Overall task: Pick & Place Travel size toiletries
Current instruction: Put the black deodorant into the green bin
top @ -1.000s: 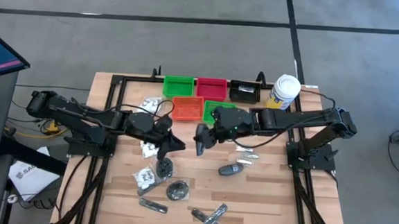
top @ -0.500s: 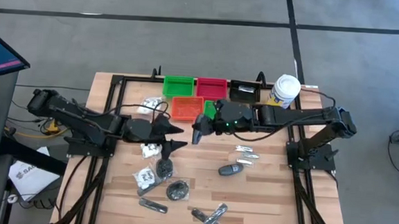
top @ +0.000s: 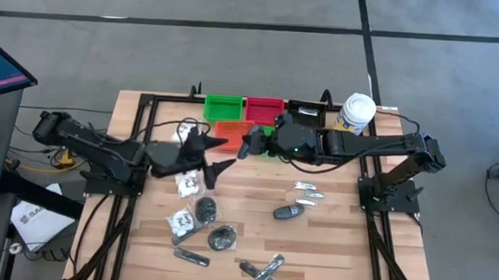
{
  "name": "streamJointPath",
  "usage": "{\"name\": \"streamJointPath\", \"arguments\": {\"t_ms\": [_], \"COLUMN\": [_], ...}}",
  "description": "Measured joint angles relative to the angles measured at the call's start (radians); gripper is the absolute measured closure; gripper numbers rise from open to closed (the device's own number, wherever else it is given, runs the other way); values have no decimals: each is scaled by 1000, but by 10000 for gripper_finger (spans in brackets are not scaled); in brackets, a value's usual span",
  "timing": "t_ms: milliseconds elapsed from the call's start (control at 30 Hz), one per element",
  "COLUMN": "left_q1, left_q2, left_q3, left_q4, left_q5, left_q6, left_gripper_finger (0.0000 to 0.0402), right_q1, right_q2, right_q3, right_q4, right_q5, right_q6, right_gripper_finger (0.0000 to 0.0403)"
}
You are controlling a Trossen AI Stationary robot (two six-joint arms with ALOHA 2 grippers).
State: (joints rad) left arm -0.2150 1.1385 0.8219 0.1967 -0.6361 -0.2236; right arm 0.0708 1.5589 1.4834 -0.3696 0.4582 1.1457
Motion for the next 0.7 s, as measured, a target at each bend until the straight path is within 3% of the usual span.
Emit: {"name": "streamJointPath", "arguments": {"t_ms": [367, 533, 700], "left_q1": [55, 91, 123], "left_q2": [1, 2, 17], "left_q3": [0, 0, 1], "left_q4": [127, 174, 187], "left_q5": [43, 121, 139], "left_q6": [191, 197, 198], "left_gripper_finger": [63, 60, 59], "right_q1": [0, 1, 0], "right_q2": [0, 0, 0], "right_q3": [0, -1, -1], "right_q4": [96, 104, 128], "right_q5": [42, 68, 75], "right_q6": [-46, -46, -46], "right_gripper_finger": [185, 204, 197]}}
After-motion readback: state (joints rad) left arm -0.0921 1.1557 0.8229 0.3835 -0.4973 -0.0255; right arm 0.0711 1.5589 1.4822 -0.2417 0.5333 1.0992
